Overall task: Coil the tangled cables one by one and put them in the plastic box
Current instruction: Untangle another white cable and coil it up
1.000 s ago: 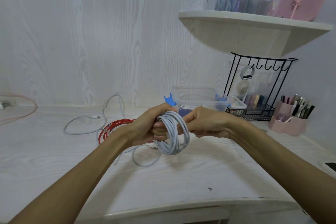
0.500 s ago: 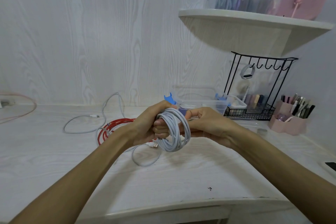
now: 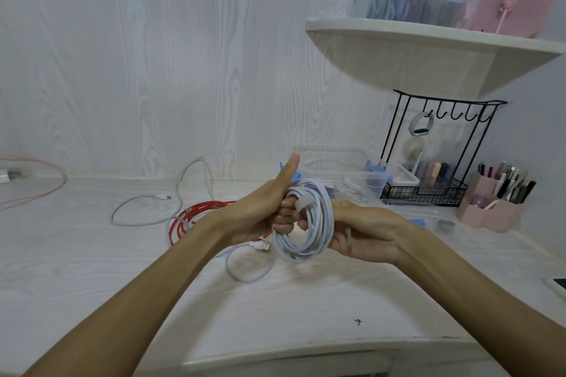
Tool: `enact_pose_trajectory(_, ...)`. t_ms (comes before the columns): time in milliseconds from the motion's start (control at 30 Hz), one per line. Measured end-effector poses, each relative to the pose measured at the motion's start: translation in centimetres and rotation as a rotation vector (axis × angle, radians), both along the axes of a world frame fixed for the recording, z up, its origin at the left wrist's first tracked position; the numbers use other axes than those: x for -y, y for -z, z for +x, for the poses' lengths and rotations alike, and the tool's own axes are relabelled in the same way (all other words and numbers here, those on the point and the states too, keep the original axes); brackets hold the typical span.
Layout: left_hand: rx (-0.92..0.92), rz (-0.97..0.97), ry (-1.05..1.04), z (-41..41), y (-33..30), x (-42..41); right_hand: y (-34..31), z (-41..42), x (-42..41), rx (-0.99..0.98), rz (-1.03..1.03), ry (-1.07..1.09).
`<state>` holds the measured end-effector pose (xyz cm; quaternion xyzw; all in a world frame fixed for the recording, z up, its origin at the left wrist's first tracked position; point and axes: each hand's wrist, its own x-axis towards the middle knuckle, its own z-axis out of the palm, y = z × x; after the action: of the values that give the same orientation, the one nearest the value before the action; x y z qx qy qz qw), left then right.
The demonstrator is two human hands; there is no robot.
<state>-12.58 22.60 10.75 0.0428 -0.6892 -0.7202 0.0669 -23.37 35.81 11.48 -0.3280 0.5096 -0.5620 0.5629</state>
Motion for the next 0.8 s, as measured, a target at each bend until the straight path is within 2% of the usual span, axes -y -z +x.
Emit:
enact_pose_trajectory(100, -0.077, -0.118, 0.204, 0.8, 0.2, 0.4, 0.2, -0.7, -0.4, 0.078, 0.005, 0.005)
enact_pose_trajectory(200, -0.095, -0.184, 0.2, 1.2, 0.7, 0.7, -0.1, -1.5, -0.7, 0.053, -0.009, -0.068)
enact_pose_trajectory(300, -0.06, -0.123, 0.129, 1.0, 1.4, 0.9, -0.7, -2.2, -0.9, 0.0, -0.015, -0.139)
enact_pose_trajectory(567, -0.072, -0.101, 0.215, 0.9, 1.4, 1.3, -2.4, -3.4, -0.9, -0.162, 0.006, -0.159)
enact_pose_trajectory(733, -0.099, 0.173, 0.3, 1.1, 1.0, 1.0, -2.2, -4.0, -0.9, -0.157, 0.023, -0.177)
enact_pose_trajectory(800, -0.106, 0.073, 0.221, 0.9, 1.3, 0.9, -2.2, -4.1, -0.8, -0.166, 0.034, -0.176)
